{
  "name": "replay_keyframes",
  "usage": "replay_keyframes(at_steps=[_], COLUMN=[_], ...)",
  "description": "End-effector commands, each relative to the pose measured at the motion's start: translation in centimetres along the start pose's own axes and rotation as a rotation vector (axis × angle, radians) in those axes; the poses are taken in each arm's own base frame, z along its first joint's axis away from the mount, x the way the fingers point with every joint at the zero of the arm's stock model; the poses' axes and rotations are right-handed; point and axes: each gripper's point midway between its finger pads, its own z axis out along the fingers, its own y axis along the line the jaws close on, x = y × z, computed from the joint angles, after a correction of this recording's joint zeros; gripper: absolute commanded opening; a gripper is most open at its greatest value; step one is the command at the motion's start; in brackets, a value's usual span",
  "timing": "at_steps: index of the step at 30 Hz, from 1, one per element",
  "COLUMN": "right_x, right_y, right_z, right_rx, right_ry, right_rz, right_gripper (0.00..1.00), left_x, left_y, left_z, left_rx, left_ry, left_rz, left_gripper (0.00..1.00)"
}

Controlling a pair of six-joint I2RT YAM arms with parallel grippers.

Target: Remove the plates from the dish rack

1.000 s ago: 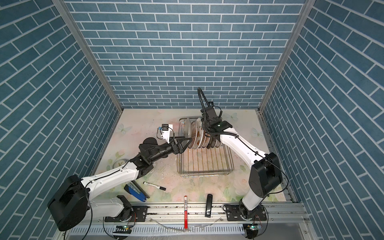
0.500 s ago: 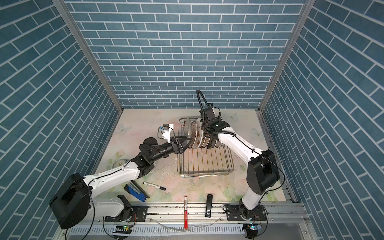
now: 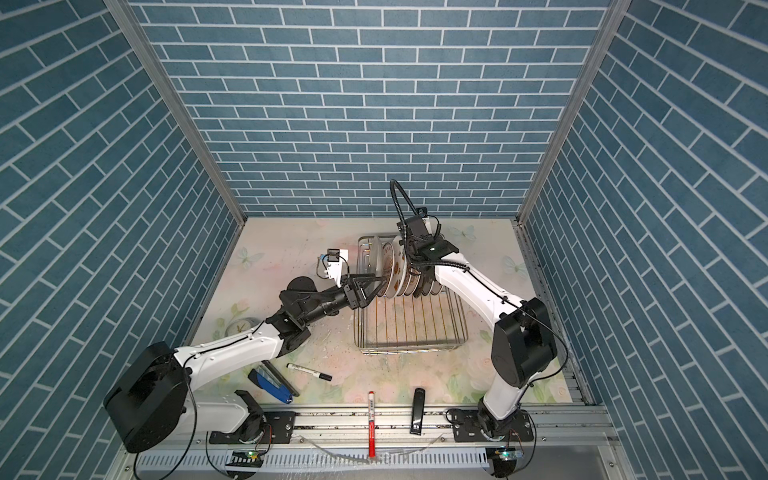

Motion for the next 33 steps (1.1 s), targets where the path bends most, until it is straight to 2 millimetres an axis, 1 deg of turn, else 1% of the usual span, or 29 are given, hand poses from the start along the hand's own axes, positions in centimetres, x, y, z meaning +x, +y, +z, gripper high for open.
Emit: replay_keyframes(at_steps=[1,7,12,20,24,28,33], right_x=[-0.4,-2.6,-4.4,-7.2,-8.0,-8.4,-9.2], right_y=[-0.4,-0.3,-1.1,-2.6,-3.3,-3.8,-4.6], right_z=[0.3,-0.9,-2.2,-6.0,-7.4,-8.1,-9.8], right_rx=[0.06,0.088,0.132,0.152,0.177,0.197,0.192], right_ry=[0.005,-0.049,-0.105,-0.21,-0.247,-0.266,-0.307], right_rz=[0.048,0.019,-0.008,-0.021,-0.034,-0.047,-0.035], right_gripper=[0.0,0.0,0.0,0.0,0.0,0.0,0.0], left_x=[0.2,0.2,0.3,0.2,0.2,0.2,0.1], left_y=[-0.5,-0.2,-0.1,-0.1,0.3,0.6,0.4], left_z=[0.2,0.3,0.3,0.3,0.3,0.4,0.7], left_rx=[0.033,0.023,0.02,0.012,-0.004,-0.015,-0.014], left_ry=[0.004,0.002,0.003,0.003,0.002,-0.001,0.005], left_rz=[0.006,0.003,0.001,0.002,0.006,0.004,0.003], left_gripper=[1.0,1.0,1.0,1.0,1.0,1.0,1.0])
